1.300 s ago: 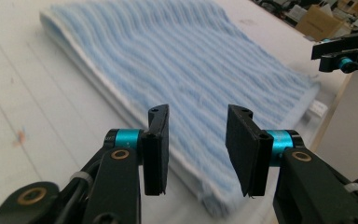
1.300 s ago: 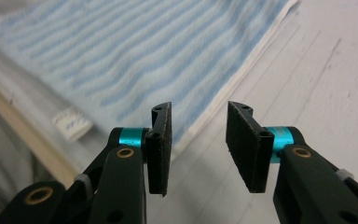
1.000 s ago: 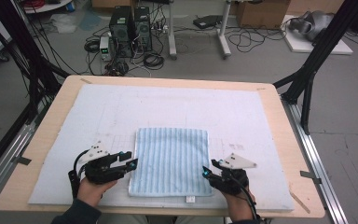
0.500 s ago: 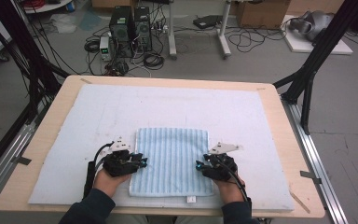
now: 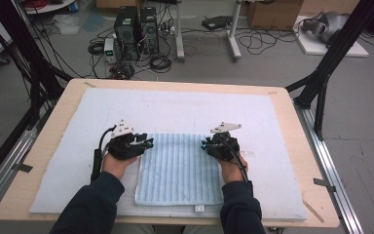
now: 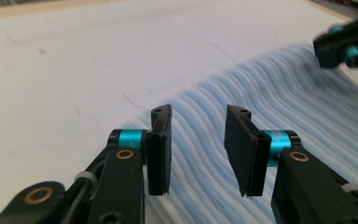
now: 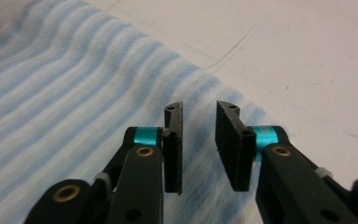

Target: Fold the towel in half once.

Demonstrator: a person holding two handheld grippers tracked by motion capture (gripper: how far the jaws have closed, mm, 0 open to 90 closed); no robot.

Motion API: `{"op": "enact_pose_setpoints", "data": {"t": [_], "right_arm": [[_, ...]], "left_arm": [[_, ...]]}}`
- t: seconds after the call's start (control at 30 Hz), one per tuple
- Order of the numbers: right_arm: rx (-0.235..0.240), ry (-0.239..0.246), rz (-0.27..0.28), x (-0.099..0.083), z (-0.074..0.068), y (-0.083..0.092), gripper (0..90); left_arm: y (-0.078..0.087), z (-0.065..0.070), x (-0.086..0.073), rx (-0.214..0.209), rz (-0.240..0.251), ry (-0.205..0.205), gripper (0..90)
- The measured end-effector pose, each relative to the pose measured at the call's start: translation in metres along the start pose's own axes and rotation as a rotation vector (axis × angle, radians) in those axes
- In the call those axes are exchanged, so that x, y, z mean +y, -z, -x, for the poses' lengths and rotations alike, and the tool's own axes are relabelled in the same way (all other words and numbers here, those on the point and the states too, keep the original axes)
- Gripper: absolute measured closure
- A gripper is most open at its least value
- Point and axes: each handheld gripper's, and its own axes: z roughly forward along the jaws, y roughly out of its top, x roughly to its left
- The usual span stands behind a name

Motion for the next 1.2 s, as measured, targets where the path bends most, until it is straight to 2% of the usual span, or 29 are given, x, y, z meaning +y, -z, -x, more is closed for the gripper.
{"op": "enact_pose_setpoints", "data": {"t": [0.07,0.13,0.23,0.3,0.33,0.4,0.53,0.63,0.73,0.77,0.8,0.87,0.97,1.03,1.1,1.2], "right_arm": [[0.005,-0.032,-0.012,0.001,0.007,-0.008,73.6],[-0.002,-0.048,-0.031,0.0,0.013,-0.014,73.5],[-0.008,-0.074,-0.074,-0.005,0.02,-0.021,73.5],[-0.004,-0.082,-0.069,-0.006,0.022,-0.022,73.2],[-0.007,-0.083,-0.067,-0.006,0.022,-0.022,72.8],[-0.013,-0.085,-0.063,-0.007,0.024,-0.023,72.1],[-0.041,-0.077,-0.068,-0.008,0.026,-0.022,70.7],[-0.046,-0.072,-0.064,-0.01,0.03,-0.021,68.5],[-0.058,-0.086,-0.063,-0.011,0.034,-0.018,65.5],[-0.061,-0.097,-0.056,-0.011,0.036,-0.016,63.7],[-0.058,-0.105,-0.048,-0.012,0.038,-0.013,61.6],[-0.031,-0.105,-0.024,-0.012,0.041,-0.005,57.8],[-0.003,-0.103,0.017,-0.013,0.043,0.012,46.2],[0.002,-0.096,0.054,-0.015,0.045,0.024,38.8],[-0.004,-0.083,0.073,-0.017,0.046,0.035,32.4],[-0.008,-0.061,0.098,-0.022,0.046,0.049,21.5]], "left_arm": [[-0.01,-0.006,0.003,0.023,-0.028,0.02,63.6],[-0.018,-0.01,0.002,0.049,-0.034,0.041,67.2],[-0.028,-0.013,-0.005,0.089,-0.118,0.063,70.7],[-0.032,-0.014,-0.008,0.107,-0.148,0.063,72.8],[-0.033,-0.014,-0.008,0.118,-0.139,0.072,74.5],[-0.033,-0.014,-0.008,0.148,-0.137,0.054,77.7],[-0.035,-0.013,-0.01,0.16,-0.133,0.015,79.6],[-0.035,-0.013,-0.01,0.167,-0.131,0.009,79.7],[-0.032,-0.013,-0.008,0.175,-0.133,0.021,77.3],[-0.029,-0.015,-0.007,0.188,-0.128,0.027,71.7],[-0.025,-0.017,-0.005,0.169,-0.102,0.066,64.9],[-0.017,-0.021,-0.003,0.143,-0.073,0.11,56.2],[-0.002,-0.024,0.0,0.105,-0.022,0.124,43.1],[0.009,-0.023,0.001,0.072,0.017,0.11,33.5],[0.018,-0.019,0.002,0.013,0.058,0.079,21.2],[0.028,-0.015,0.001,-0.055,0.084,0.05,18.9]]}}
